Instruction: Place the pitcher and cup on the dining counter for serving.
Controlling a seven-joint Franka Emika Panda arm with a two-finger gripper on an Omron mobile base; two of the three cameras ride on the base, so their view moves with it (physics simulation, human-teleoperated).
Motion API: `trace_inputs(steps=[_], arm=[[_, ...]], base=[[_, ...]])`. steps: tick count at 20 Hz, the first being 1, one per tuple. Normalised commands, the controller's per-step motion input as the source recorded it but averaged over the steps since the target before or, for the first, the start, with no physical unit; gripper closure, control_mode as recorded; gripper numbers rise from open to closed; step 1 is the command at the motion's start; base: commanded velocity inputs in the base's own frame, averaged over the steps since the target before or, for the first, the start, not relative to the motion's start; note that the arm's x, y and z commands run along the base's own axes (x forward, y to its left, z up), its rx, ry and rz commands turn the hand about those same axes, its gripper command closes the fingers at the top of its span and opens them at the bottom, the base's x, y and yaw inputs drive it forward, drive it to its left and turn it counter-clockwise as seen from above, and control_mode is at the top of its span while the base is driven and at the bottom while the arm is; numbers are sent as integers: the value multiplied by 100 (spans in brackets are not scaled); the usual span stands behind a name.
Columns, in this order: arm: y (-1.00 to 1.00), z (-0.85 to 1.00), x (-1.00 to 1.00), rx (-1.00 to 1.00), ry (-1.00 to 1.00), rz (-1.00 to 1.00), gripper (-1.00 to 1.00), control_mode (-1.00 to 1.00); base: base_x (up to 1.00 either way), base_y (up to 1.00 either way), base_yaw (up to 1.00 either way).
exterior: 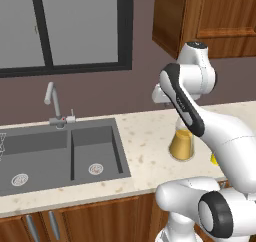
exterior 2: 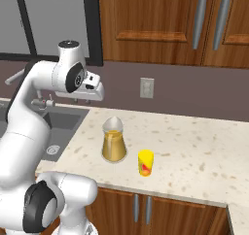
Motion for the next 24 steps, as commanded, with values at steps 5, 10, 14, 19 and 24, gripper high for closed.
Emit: trace_inputs(steps=[5,10,14,19,24], arm=[[0,0,0,0,0,0,-100,-100],[-39,-31,-54,0,5,-1,-100,-100],[-70,-49,-66,2,13,-7,-100,-100],[-59,-64,-1,0,13,-3,-100,-100],[-36,-66,23,0,5,-1,-100,-100]], base=[[0,0,0],[0,0,0],[0,0,0],[0,0,0],[0,0,0]])
